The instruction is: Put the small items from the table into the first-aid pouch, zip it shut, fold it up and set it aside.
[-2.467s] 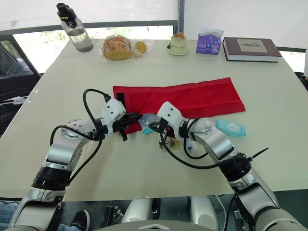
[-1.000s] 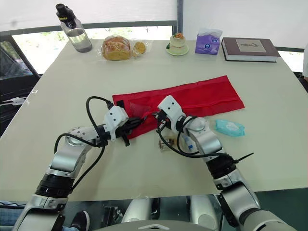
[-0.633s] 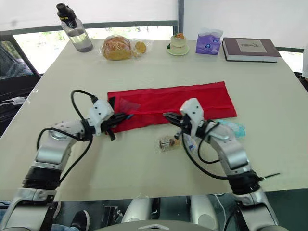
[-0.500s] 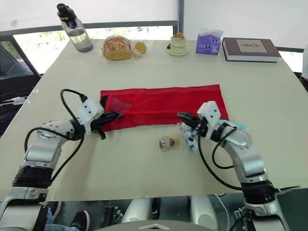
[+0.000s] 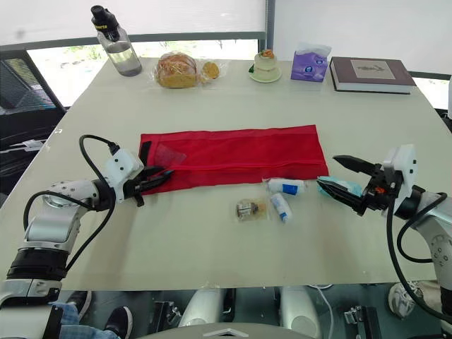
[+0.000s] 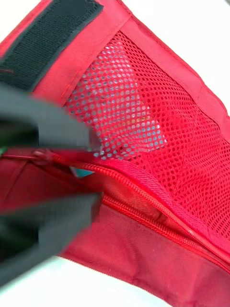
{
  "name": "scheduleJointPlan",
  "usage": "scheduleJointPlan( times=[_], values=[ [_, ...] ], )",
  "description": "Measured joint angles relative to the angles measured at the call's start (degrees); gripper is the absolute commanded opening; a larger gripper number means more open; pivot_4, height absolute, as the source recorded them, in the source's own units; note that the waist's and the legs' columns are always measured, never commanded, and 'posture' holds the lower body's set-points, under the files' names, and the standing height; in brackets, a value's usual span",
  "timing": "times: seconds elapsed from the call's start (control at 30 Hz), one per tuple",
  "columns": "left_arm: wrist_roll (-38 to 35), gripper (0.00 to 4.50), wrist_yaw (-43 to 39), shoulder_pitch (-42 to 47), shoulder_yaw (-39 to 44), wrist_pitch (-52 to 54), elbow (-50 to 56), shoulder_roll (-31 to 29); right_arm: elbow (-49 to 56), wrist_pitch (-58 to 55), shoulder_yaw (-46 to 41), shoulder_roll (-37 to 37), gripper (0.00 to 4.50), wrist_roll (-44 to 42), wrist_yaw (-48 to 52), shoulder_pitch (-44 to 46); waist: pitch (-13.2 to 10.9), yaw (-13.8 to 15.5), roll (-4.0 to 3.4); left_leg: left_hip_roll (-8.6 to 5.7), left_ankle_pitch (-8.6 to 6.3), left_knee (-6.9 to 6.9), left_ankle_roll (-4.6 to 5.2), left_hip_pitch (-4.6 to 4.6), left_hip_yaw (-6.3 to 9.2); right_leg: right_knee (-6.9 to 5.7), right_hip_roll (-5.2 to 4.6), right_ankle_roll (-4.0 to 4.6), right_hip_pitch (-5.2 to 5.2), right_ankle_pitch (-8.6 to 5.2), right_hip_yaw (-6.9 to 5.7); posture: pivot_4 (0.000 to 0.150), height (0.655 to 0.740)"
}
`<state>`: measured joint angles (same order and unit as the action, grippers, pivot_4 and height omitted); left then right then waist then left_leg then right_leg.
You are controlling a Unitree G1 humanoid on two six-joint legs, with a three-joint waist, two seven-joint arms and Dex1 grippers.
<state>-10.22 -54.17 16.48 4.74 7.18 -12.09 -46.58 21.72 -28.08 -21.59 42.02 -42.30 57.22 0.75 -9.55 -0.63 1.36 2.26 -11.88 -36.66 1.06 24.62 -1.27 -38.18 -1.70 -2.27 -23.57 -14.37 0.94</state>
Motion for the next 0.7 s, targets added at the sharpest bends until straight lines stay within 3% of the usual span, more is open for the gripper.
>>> scheduleJointPlan(
  times=[0.1, 0.3, 0.47, 0.7],
  values=[
    [-0.11, 4.38, -0.89, 0.22, 0.99, 0.02, -0.51, -1.25, 1.29, -0.91, -1.72, 0.92, 4.50, -2.60, 0.64, -0.87, 0.00, 0.05, 0.00, -0.03, 0.00, -0.07, 0.00, 0.02, 0.01, 0.01, -0.07, -0.01, 0.00, 0.00, 0.04, 0.150, 0.7400],
    [-7.41, 4.45, -8.14, 0.33, 1.57, 8.03, 6.43, -2.93, 4.87, -3.84, -1.89, 2.20, 4.50, -7.09, -0.39, -0.55, -0.01, 0.04, 0.01, -0.01, 0.00, -0.27, 0.01, 0.09, 0.06, 0.00, -0.09, -0.03, 0.03, 0.02, 0.01, 0.150, 0.7400],
    [-10.19, 4.45, -9.01, 4.02, 1.60, 14.92, 12.93, -5.49, 7.17, -5.47, -1.80, 2.32, 4.50, -9.44, -2.21, -0.26, -0.01, 0.15, 0.01, -0.03, 0.00, -0.32, 0.01, 0.07, 0.07, -0.04, -0.05, -0.04, 0.06, 0.01, -0.01, 0.150, 0.7400],
    [-6.42, 4.45, -5.69, 16.02, -9.28, 19.72, 12.70, 2.28, 7.47, -5.36, 0.78, 2.34, 4.50, -8.32, -3.78, 2.26, 0.00, 0.57, 0.01, -0.11, -0.01, -0.60, 0.02, 0.09, -0.04, -0.04, 0.09, -0.23, 0.21, 0.04, 0.07, 0.150, 0.7400]
  ],
)
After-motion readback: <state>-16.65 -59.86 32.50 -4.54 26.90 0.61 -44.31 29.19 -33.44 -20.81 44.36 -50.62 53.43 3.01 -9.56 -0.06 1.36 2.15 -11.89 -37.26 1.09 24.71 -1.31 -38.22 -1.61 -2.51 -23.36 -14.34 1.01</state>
